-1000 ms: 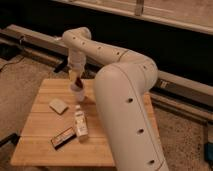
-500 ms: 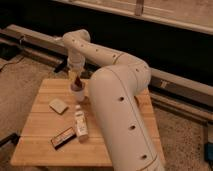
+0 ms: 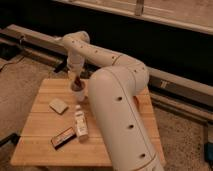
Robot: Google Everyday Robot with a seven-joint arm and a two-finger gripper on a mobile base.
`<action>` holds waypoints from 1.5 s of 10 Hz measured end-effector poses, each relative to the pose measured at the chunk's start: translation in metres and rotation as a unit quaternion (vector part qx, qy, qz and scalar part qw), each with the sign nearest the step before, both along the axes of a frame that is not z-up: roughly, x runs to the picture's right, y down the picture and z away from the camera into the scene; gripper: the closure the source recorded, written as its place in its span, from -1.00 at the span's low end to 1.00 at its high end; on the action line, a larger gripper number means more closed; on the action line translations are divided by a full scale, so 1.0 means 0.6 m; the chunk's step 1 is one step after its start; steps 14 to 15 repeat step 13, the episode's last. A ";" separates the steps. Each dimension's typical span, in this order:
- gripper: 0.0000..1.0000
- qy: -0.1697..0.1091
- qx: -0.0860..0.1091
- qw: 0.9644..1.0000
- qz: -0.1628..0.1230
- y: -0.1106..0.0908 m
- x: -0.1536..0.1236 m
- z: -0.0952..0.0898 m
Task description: Place the pepper in the ceramic cup
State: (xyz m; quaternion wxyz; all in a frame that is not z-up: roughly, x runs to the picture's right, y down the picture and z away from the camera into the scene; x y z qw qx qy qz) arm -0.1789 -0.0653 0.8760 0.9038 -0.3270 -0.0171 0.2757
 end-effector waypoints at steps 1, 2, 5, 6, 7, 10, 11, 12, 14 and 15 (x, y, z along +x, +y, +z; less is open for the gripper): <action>-0.60 -0.001 0.001 1.000 0.001 0.001 0.000 0.001; -0.60 -0.002 0.000 1.000 0.002 0.003 -0.001 0.001; -0.60 -0.013 -0.001 1.000 0.014 0.004 0.000 -0.005; -0.60 -0.019 -0.001 1.000 0.020 0.002 0.003 -0.010; -0.60 -0.039 0.000 0.999 0.034 -0.007 0.010 -0.034; -0.60 -0.048 0.001 0.998 0.038 -0.012 0.012 -0.044; -0.60 -0.048 0.001 0.998 0.038 -0.011 0.012 -0.044; -0.60 -0.047 0.001 0.998 0.039 -0.012 0.015 -0.043; -0.60 -0.047 0.001 0.998 0.039 -0.012 0.015 -0.043; -0.60 -0.047 0.001 0.998 0.039 -0.012 0.015 -0.043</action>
